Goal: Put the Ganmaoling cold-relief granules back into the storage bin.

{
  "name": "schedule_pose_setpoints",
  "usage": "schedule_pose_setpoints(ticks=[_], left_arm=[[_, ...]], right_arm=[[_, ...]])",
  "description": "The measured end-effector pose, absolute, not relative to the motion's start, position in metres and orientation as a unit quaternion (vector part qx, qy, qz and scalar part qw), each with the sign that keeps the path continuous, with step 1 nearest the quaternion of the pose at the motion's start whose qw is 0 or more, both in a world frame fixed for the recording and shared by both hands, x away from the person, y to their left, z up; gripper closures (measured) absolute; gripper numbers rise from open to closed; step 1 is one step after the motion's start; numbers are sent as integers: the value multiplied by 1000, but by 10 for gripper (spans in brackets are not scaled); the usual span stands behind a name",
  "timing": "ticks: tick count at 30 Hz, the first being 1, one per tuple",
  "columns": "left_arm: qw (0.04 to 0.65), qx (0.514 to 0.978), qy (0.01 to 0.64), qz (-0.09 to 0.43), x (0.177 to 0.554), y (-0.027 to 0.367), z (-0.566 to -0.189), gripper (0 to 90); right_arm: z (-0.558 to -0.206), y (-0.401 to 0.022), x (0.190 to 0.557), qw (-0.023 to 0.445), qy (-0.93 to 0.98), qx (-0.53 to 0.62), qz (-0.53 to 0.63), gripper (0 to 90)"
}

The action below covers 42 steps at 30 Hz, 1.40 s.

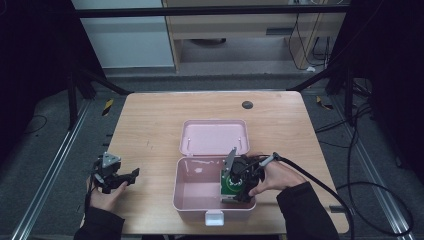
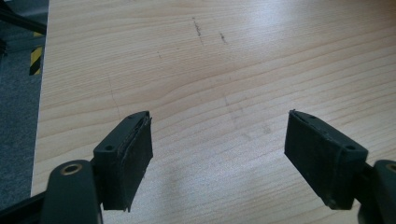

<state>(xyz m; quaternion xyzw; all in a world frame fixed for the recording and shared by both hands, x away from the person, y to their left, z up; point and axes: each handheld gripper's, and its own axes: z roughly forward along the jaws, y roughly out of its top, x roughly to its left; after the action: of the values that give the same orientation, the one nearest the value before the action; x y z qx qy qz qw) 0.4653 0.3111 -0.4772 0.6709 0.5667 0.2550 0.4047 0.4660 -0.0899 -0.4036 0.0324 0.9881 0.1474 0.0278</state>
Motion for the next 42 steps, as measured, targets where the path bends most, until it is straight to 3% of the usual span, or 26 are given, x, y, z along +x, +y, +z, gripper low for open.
schedule_pose_setpoints(ticks=[11, 19, 25, 36, 42], left_arm=[[405, 671, 566, 255, 465, 311, -477, 227], [407, 669, 567, 255, 465, 310, -477, 235], [414, 661, 569, 259, 464, 310, -476, 245], [412, 662, 572, 255, 464, 310, -476, 332], [412, 663, 573, 250, 463, 310, -476, 439]], right_arm=[[-373, -107, 463, 57, 971, 60, 223, 122], [-336, -143, 465, 163, 900, 174, 364, 136], [-333, -167, 466, 203, 857, 235, 412, 92], [-382, -236, 463, 277, 738, 421, 450, 76], [-438, -263, 465, 261, 715, 494, 420, 82]])
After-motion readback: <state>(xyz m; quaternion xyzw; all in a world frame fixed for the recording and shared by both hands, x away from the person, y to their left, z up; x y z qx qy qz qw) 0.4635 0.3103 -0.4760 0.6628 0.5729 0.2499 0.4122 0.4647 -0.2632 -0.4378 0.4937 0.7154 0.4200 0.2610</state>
